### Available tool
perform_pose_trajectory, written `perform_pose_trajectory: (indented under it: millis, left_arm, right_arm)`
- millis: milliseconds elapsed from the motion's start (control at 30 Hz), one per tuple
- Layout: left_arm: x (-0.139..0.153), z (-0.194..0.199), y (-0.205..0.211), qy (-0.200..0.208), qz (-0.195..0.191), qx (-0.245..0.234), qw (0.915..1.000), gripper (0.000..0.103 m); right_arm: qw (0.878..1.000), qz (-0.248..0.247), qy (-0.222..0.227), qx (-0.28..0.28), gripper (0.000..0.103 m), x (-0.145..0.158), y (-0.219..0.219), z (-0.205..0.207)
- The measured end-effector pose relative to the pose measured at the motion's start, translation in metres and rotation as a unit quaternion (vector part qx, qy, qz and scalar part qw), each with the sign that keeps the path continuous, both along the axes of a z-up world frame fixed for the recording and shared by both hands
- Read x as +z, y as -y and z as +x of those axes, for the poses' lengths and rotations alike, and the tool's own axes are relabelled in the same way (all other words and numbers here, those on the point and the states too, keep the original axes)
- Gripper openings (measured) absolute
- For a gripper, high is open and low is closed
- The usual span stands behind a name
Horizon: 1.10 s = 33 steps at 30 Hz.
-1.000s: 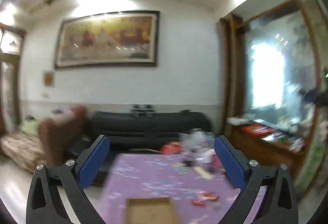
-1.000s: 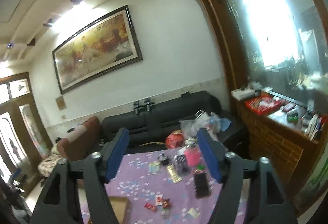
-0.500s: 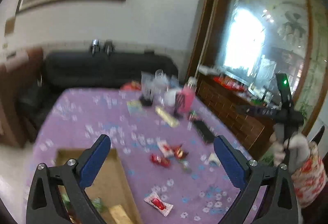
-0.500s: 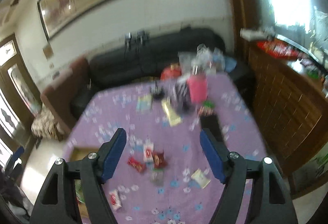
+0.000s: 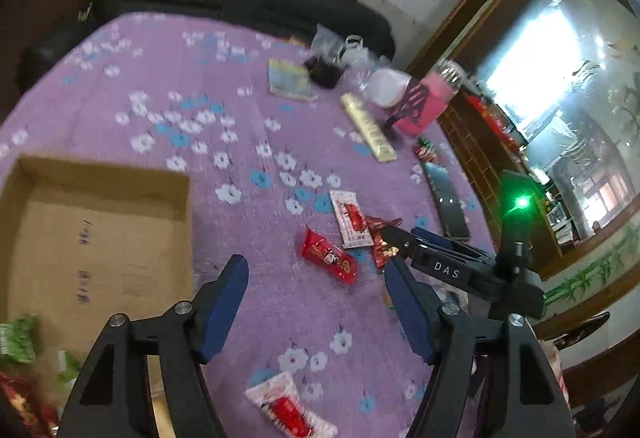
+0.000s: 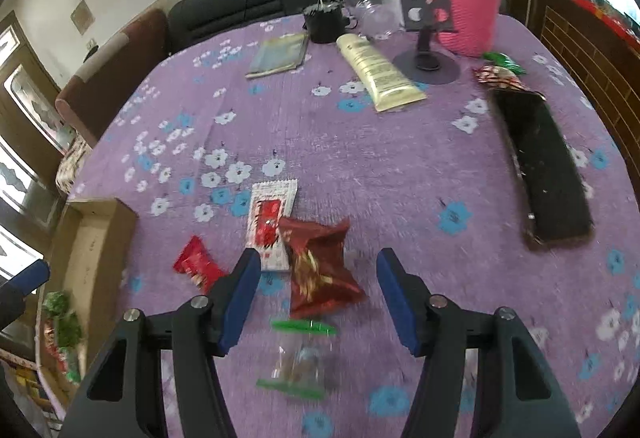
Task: Organize snacks
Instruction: 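Grasp the red candy packet with the left tool while the right tool grasps the dark red bag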
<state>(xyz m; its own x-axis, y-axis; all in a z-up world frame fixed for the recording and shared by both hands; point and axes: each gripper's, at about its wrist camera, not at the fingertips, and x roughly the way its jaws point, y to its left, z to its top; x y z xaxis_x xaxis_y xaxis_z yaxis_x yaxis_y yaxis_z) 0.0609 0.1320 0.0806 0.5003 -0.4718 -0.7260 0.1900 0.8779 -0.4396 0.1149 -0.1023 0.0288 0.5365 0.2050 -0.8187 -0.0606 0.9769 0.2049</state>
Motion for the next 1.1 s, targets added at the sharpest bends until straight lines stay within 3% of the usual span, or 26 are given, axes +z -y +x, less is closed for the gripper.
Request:
perform_pose_trajectory:
  millis: [100,167,400,533,700,733,767,800,933,1100]
  left_arm:
    - [-0.015,0.009,0.022,-0.022,0.014,-0.006,0.9996,0.074]
    - [-0.026,0.017,0.034,-0.029,0.023,-0.008,0.9993,0.074]
    - [-0.049,0.033,0.063,-0.048,0.055,-0.001,0.9973,0.074]
    - [-0.062,0.039,0.084,-0.039,0.101,-0.002,0.9941,0.074]
    - [-0.068,0.041,0.107,-0.014,0.152,-0.011,0.9882,0.07]
    - [-0.068,0.042,0.111,-0.011,0.158,-0.018,0.9872,0.063]
    - [-0.067,0.042,0.113,-0.006,0.172,-0.021,0.9849,0.044]
    - [-0.067,0.043,0.115,-0.003,0.172,-0.031,0.9847,0.041]
    - [-0.064,0.041,0.108,-0.003,0.161,-0.033,0.9865,0.037]
    - [-0.06,0.037,0.1,0.003,0.15,-0.026,0.9883,0.035]
  right_arm:
    - [1.0,-0.009,-0.002,0.004,0.059,-0.009,-0.002,0.009]
    - [1.0,0.003,-0.008,0.011,0.028,-0.015,0.001,0.009]
    - [0.997,0.07,0.01,-0.016,0.019,-0.011,0.032,-0.017]
    - [0.992,0.119,0.026,-0.031,0.016,-0.008,0.056,-0.034]
    - [0.987,0.151,0.035,-0.032,0.016,-0.008,0.065,-0.035]
    - [0.987,0.157,0.034,-0.031,0.016,-0.008,0.065,-0.034]
    - [0.986,0.163,0.033,-0.029,0.016,-0.009,0.065,-0.033]
    - [0.985,0.168,0.034,-0.028,0.017,-0.009,0.065,-0.032]
    - [0.984,0.175,0.033,-0.028,0.041,-0.014,0.065,-0.03]
    - [0.985,0.168,0.023,-0.029,0.048,-0.023,0.058,-0.018]
